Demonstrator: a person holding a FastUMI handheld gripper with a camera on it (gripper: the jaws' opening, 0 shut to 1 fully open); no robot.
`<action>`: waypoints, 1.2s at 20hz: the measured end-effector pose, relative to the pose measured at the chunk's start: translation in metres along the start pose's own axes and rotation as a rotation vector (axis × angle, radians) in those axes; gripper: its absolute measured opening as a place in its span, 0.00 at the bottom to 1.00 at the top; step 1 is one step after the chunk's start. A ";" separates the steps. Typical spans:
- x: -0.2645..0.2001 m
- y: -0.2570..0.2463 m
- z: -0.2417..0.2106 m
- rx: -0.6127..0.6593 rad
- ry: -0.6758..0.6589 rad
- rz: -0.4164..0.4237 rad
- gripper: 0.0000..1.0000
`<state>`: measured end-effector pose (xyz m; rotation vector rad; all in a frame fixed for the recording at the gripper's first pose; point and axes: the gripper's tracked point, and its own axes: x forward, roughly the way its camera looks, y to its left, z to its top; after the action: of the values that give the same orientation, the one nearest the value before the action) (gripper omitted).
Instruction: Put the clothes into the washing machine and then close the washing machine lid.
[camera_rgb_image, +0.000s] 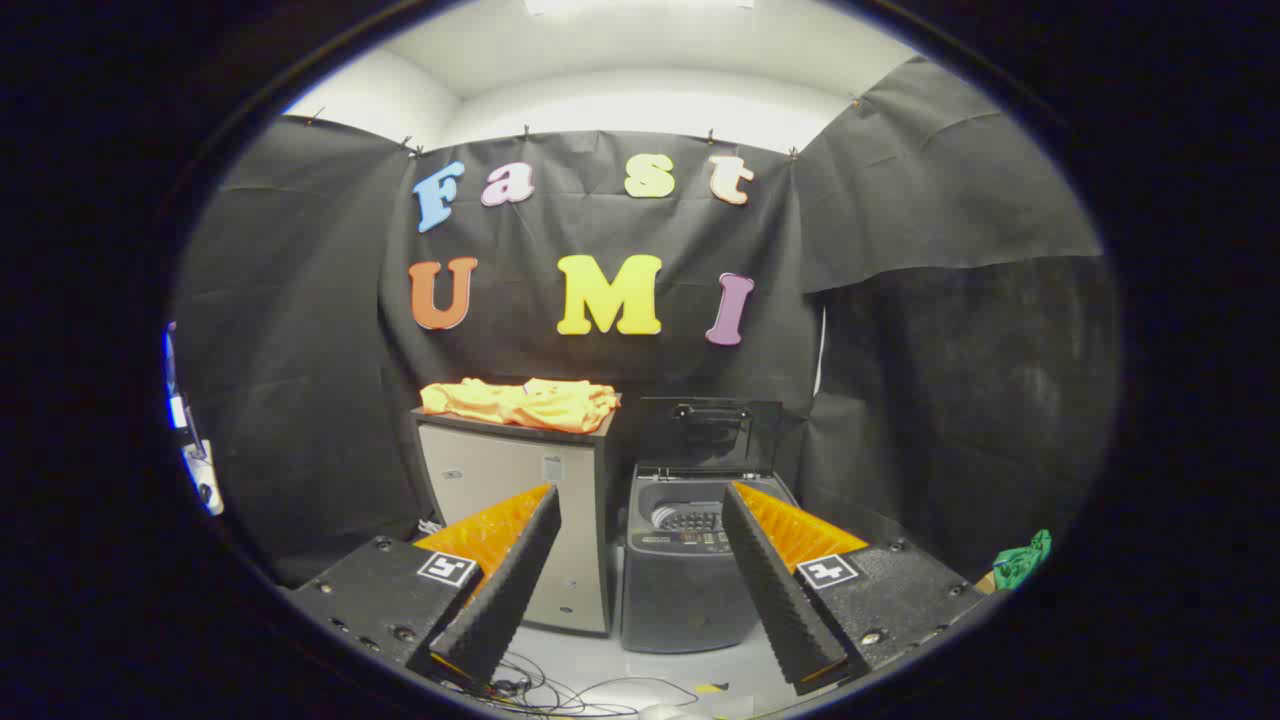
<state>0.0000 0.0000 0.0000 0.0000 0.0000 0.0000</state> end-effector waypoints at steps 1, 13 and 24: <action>0.000 -0.002 0.000 -0.001 0.001 -0.004 1.00; -0.003 0.001 0.004 -0.010 -0.002 -0.013 1.00; -0.004 0.003 -0.004 -0.009 0.017 -0.023 1.00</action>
<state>-0.0041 0.0027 -0.0043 -0.0087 0.0175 -0.0229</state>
